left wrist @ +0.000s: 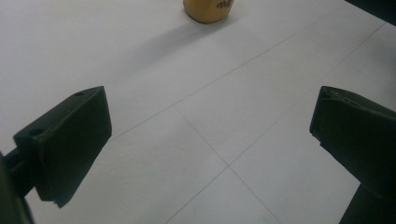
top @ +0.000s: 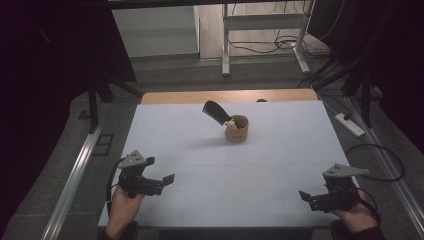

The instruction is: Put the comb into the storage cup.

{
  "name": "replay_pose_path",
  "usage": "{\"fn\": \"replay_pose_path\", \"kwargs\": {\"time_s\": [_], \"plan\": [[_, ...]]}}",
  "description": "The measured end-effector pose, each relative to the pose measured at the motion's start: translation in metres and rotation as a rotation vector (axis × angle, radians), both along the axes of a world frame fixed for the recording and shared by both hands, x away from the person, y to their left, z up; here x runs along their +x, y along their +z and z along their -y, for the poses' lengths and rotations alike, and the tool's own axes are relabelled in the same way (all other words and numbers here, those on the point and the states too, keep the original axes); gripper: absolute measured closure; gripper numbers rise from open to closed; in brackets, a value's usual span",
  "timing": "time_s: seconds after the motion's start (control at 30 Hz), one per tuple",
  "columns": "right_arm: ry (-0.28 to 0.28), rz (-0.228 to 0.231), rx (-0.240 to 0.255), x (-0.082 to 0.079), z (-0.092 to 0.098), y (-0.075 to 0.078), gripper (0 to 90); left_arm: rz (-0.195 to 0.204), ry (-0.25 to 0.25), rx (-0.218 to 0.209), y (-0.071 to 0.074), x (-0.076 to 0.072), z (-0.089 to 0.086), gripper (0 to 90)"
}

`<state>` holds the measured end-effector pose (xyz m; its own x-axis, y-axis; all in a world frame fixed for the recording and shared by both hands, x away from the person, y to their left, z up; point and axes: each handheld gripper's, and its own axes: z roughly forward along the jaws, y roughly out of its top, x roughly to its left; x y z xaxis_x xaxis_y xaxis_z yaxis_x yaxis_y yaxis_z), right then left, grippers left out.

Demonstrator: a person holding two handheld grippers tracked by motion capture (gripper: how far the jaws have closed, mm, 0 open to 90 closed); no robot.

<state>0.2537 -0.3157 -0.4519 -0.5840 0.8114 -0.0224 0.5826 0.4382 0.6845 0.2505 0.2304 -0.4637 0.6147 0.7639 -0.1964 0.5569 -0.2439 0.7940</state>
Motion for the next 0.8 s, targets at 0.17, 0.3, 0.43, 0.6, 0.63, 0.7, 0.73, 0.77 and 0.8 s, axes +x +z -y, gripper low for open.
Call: {"fn": "replay_pose_path", "kwargs": {"time_s": [0.17, 0.3, 0.43, 0.6, 0.63, 0.7, 0.73, 0.77, 0.8], "plan": [[-0.002, 0.000, 0.000, 0.000, 0.000, 0.000, 0.0, -0.005, 0.011, 0.001, -0.002, -0.005, -0.004, 0.0], [-0.003, 0.000, 0.000, 0.000, 0.000, 0.000, 0.0, -0.005, 0.022, -0.001, -0.004, -0.009, -0.008, 0.0], [-0.004, 0.000, 0.000, 0.000, 0.000, 0.000, 0.0, -0.009, 0.032, -0.002, -0.005, -0.014, -0.012, 0.0], [-0.005, -0.001, 0.000, 0.000, 0.000, 0.000, 0.0, -0.013, 0.043, 0.004, -0.007, -0.020, -0.016, 0.0], [-0.006, -0.001, 0.000, 0.000, 0.000, 0.000, 0.0, -0.015, 0.044, 0.003, -0.008, -0.021, -0.017, 0.0], [-0.006, -0.001, -0.002, 0.000, 0.000, 0.000, 0.0, -0.014, 0.053, 0.013, -0.008, -0.023, -0.018, 0.0], [-0.006, -0.002, -0.003, 0.000, 0.000, 0.000, 0.0, -0.010, 0.056, 0.026, -0.008, -0.024, -0.018, 0.0], [-0.006, -0.002, -0.003, 0.000, 0.000, 0.000, 0.0, -0.009, 0.059, 0.034, -0.008, -0.025, -0.018, 0.0], [-0.006, -0.002, -0.003, 0.000, 0.000, 0.000, 0.0, -0.009, 0.061, 0.036, -0.008, -0.026, -0.019, 0.0]]}}
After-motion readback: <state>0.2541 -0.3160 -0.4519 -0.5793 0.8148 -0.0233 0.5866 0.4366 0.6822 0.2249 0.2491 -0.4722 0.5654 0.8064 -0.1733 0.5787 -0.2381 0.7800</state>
